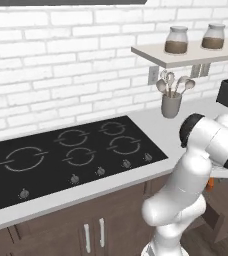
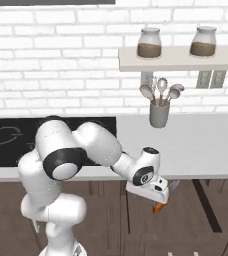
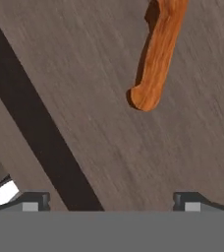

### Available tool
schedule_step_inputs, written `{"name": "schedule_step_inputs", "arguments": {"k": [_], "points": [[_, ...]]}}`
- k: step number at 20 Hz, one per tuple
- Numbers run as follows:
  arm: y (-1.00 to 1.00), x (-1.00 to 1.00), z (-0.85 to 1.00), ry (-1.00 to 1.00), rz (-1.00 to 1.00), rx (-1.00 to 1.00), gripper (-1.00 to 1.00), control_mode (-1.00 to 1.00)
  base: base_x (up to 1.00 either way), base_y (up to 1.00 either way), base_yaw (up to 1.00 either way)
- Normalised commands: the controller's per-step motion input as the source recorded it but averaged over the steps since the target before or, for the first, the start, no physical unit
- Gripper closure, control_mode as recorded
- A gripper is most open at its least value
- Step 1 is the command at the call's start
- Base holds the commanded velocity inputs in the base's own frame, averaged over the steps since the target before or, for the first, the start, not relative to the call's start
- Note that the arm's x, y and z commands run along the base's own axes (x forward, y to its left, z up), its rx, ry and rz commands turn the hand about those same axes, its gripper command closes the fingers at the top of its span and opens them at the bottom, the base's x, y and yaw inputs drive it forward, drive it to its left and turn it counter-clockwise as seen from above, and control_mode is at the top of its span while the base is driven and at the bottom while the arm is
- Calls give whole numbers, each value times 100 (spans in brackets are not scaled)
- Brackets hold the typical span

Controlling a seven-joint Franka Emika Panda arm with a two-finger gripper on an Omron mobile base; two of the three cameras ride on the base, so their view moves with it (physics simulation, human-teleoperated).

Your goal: Pick up the knife from the drawer and place it on the cutting board. Then place the meat from the plate to the cutting board.

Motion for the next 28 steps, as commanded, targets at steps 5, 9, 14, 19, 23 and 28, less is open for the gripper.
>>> {"name": "schedule_step_inputs", "arguments": {"k": [5, 9, 14, 19, 23, 28], "points": [[-79, 0, -21, -3, 0, 20, -100, -100, 0, 0, 0], [-16, 0, -18, -3, -7, 10, -100, -100, 0, 0, 0], [30, 16, -1, -1, -6, 0, -100, -100, 0, 0, 0], [41, 0, -17, -3, 0, -3, -100, -100, 0, 0, 0], [68, 1, -31, 0, 0, -12, -100, -100, 0, 0, 0], [8, 6, -6, 0, -4, -4, -100, -100, 0, 0, 0]]}}
